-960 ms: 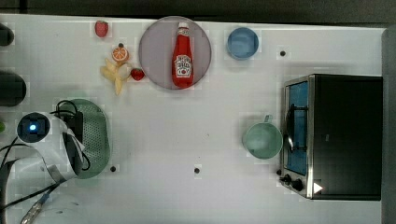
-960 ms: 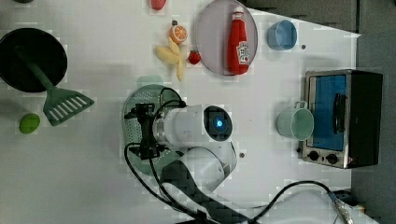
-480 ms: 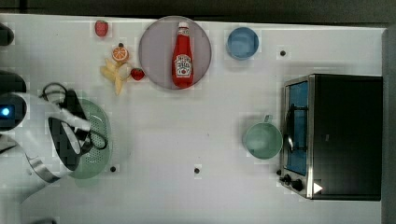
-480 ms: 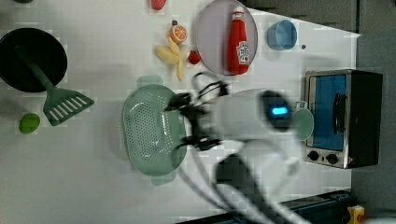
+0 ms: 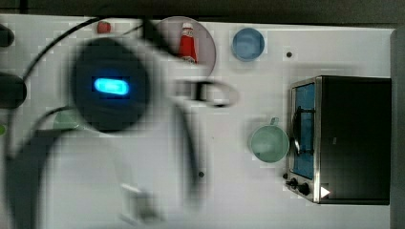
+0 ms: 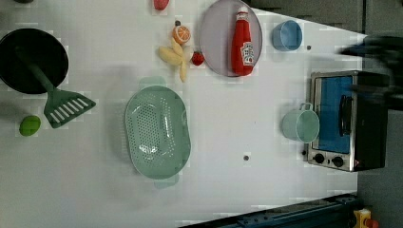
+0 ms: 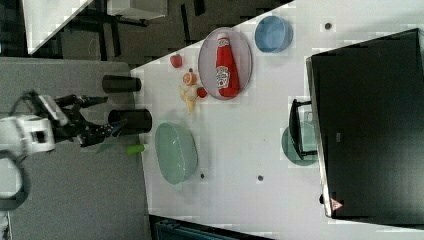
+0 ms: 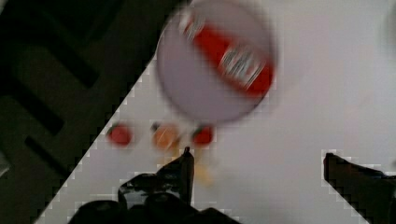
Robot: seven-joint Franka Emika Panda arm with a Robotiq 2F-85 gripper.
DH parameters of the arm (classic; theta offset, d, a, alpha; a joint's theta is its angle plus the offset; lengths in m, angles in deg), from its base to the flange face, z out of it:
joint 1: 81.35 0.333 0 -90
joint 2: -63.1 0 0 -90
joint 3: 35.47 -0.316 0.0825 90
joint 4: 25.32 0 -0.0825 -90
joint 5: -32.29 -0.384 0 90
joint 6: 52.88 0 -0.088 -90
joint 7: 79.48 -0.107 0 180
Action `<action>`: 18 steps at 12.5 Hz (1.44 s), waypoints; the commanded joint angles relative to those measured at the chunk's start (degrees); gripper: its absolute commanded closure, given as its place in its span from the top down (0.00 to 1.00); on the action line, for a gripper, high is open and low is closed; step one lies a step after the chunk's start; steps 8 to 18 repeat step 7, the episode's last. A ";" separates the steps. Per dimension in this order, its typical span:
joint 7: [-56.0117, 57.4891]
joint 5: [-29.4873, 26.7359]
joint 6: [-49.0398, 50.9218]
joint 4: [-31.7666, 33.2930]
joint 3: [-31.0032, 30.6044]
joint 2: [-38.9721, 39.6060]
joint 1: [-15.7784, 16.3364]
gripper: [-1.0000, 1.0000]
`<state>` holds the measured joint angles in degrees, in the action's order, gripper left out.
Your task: Drag strainer right to left.
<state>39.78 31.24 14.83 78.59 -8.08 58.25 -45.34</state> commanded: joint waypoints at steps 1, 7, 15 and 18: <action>23.29 3.21 9.31 1.68 7.58 -1.53 -4.16 1.00; 20.52 9.38 11.84 1.51 10.33 -5.41 -4.29 1.00; 20.52 9.38 11.84 1.51 10.33 -5.41 -4.29 1.00; 20.52 9.38 11.84 1.51 10.33 -5.41 -4.29 1.00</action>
